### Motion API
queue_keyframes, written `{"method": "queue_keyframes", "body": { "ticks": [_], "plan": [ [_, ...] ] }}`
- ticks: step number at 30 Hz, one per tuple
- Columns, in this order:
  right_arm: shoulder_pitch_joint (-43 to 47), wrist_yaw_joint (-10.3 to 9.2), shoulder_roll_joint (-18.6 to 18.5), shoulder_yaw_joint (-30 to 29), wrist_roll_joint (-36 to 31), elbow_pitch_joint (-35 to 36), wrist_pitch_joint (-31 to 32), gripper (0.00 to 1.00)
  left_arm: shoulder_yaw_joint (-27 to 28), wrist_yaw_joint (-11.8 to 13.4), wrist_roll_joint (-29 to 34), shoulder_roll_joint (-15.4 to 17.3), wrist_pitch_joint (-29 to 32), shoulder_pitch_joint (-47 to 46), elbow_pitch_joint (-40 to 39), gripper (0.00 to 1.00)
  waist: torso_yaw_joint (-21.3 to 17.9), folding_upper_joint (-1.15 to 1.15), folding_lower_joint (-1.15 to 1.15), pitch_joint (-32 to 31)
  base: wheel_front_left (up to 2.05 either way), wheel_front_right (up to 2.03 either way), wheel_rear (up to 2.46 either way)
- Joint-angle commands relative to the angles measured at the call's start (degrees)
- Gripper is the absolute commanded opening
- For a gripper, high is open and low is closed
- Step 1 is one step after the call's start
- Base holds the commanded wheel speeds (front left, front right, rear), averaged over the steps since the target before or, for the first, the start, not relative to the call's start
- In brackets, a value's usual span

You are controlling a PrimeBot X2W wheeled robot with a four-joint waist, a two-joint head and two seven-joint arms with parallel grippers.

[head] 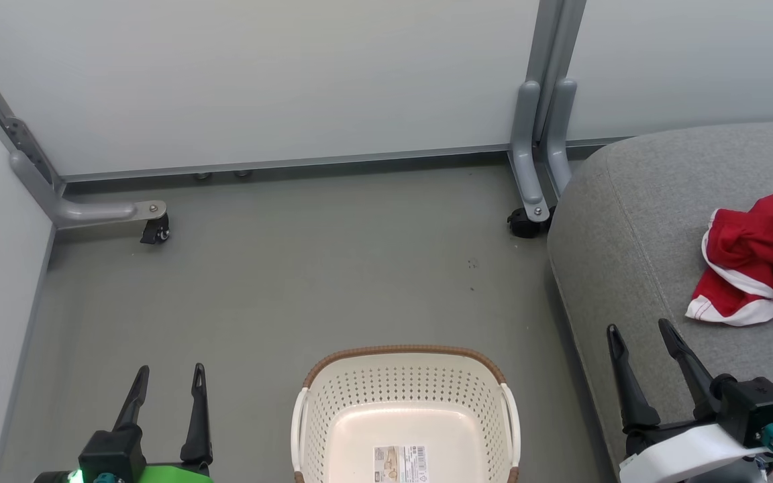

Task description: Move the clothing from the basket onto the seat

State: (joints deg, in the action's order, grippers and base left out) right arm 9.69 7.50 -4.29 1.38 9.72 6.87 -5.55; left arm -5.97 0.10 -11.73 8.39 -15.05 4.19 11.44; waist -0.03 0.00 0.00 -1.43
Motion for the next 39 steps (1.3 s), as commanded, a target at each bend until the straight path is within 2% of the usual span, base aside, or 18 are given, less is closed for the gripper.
{"method": "queue_keyframes", "body": {
  "ticks": [1,21,22,25,39],
  "plan": [
    [0.7,-0.01,0.1,0.0,-0.1,0.3,0.1,1.0,0.3,-0.2,0.3,0.0,-0.2,0.5,0.3,1.0,0.1,0.0,0.0,0.1,0.0,0.0,0.0],
    [0.8,-0.02,0.2,0.3,0.3,1.0,0.5,1.0,1.8,-1.5,2.6,-1.2,-0.2,-0.1,0.6,1.0,0.2,0.0,0.0,0.4,0.0,0.0,0.0],
    [0.3,-0.01,0.2,0.3,0.1,0.8,0.4,0.0,1.8,-1.3,2.2,-1.2,0.0,-0.1,0.6,0.0,0.2,0.0,0.0,0.4,0.0,0.0,0.0],
    [0.6,0.0,0.3,0.7,1.4,0.2,0.3,0.0,2.3,-1.4,1.0,-1.4,0.7,-0.5,1.5,0.0,0.2,0.0,0.0,0.5,0.0,0.0,0.0],
    [-2.8,0.0,-0.5,0.1,18.0,-3.8,1.7,0.0,4.1,-2.6,-14.4,-2.2,4.6,-2.4,1.6,0.0,0.2,0.0,0.0,0.6,0.0,0.0,0.0]
  ]
}}
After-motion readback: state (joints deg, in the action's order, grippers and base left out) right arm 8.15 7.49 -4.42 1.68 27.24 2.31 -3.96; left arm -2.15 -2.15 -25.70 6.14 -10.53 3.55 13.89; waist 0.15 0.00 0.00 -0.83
